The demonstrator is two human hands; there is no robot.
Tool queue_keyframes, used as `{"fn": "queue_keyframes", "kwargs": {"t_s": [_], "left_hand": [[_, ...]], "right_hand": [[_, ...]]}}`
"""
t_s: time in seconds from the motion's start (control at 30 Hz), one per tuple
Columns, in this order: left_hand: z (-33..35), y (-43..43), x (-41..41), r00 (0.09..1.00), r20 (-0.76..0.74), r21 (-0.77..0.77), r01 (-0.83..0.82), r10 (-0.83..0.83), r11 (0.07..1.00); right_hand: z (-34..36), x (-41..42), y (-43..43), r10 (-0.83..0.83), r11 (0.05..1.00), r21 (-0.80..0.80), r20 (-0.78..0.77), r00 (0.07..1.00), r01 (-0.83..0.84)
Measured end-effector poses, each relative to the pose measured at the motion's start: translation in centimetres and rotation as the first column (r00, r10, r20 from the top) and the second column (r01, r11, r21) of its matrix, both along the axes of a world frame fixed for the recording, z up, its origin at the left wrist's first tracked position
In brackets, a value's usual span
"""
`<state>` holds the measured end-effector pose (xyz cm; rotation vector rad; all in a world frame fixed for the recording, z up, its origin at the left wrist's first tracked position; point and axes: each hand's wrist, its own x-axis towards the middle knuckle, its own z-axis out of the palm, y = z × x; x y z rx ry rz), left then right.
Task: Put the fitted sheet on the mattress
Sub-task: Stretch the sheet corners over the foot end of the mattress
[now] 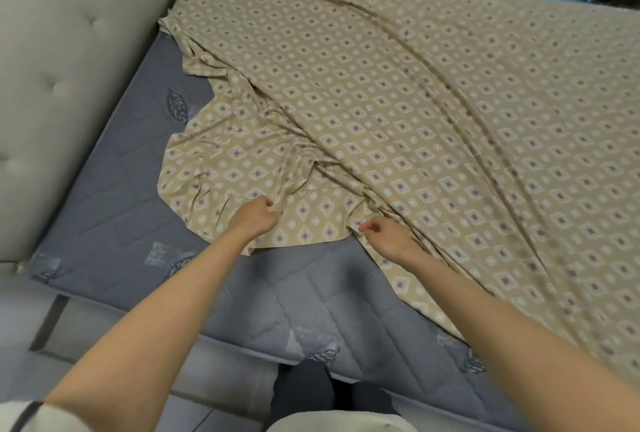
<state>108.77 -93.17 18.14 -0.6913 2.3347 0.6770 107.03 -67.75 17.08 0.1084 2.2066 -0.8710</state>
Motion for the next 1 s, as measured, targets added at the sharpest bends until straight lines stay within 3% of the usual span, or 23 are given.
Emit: {"fn": "queue_keyframes", "kwargs": {"t_s": [0.3,0.6,0.77,0.9,1.0], "left_hand": [[-6.3,-5.8,-2.6,0.992,0.114,0.065,0.052,-0.059,0.997],[-14.4,-8.5,-4.9,0.977,0.151,0.168,0.127,-0.153,0.977],[-20.1,-8.1,-5.6,0.957,0.199,0.134,0.185,-0.209,0.974],[-23.3,-8.7,-6.1,0.942,0.161,0.048,0.29,-0.294,0.956],[-23.9,-9.6,-6.1,0.955,0.037,0.053,0.291,-0.293,0.955]], "right_hand": [[-5.0,-0.5,-7.3,-0.043,0.995,0.091,-0.01,0.999,0.044],[-10.9,0.8,-13.3,-0.297,0.953,0.087,0.085,0.951,0.29],[-14.3,1.0,-14.0,-0.359,0.929,0.13,0.083,0.929,0.348],[-16.9,0.4,-14.2,-0.389,0.914,0.146,0.045,0.92,0.379],[-18.2,0.4,-14.4,-0.405,0.905,0.15,0.01,0.914,0.399]]}}
